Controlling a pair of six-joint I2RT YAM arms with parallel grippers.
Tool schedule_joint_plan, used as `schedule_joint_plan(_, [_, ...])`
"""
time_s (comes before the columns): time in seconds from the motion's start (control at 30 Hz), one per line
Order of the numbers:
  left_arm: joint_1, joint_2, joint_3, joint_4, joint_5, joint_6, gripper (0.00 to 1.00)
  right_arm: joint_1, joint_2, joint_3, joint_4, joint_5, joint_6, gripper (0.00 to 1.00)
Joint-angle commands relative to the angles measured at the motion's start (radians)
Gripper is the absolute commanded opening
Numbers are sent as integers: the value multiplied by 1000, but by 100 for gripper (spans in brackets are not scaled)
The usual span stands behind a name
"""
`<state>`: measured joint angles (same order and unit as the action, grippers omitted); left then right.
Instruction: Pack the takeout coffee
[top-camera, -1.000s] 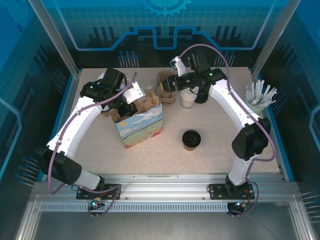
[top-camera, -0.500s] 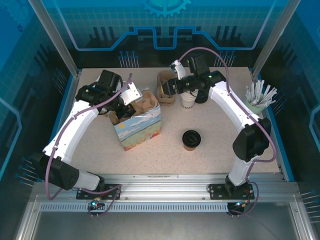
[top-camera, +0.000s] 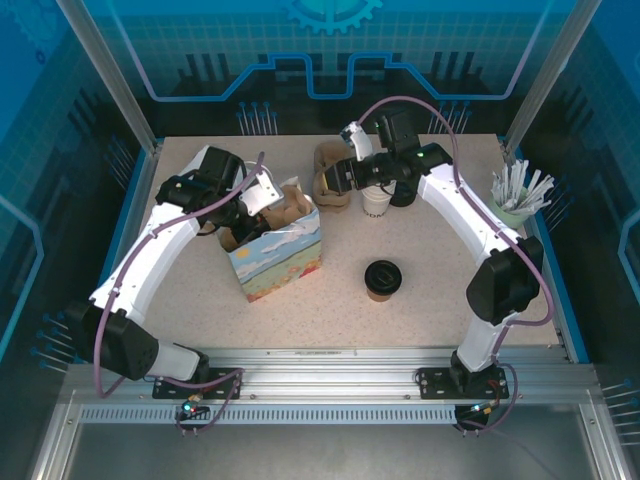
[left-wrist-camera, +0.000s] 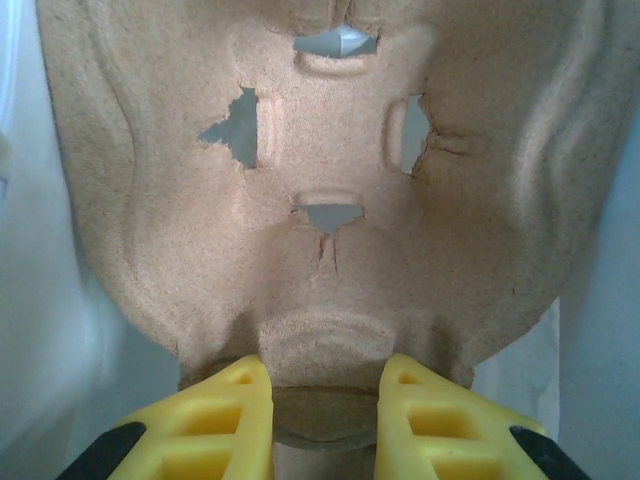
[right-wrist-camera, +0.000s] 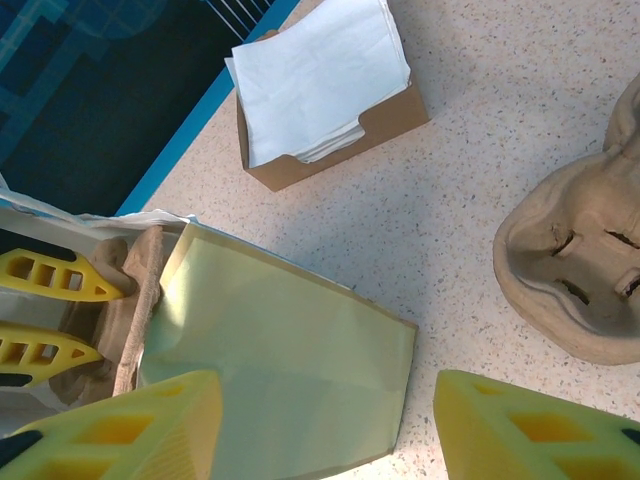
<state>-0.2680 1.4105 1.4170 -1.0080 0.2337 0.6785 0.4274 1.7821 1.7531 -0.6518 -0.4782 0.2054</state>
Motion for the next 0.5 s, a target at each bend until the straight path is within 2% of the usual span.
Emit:
schedule_joint_plan(0.0, [9,-14,-15,-15,15,-20,23,14,-30,-14,13,-2,-14,59])
schedule_joint_plan(0.33, [9,-22,-25,-24,11,-15,23,22,-30,-18,12,-10,-18,60])
schedule_joint_plan(0.47, [10,-27,-31,-24,10,-16,23,29,-42,-41,32,-75,-13,60])
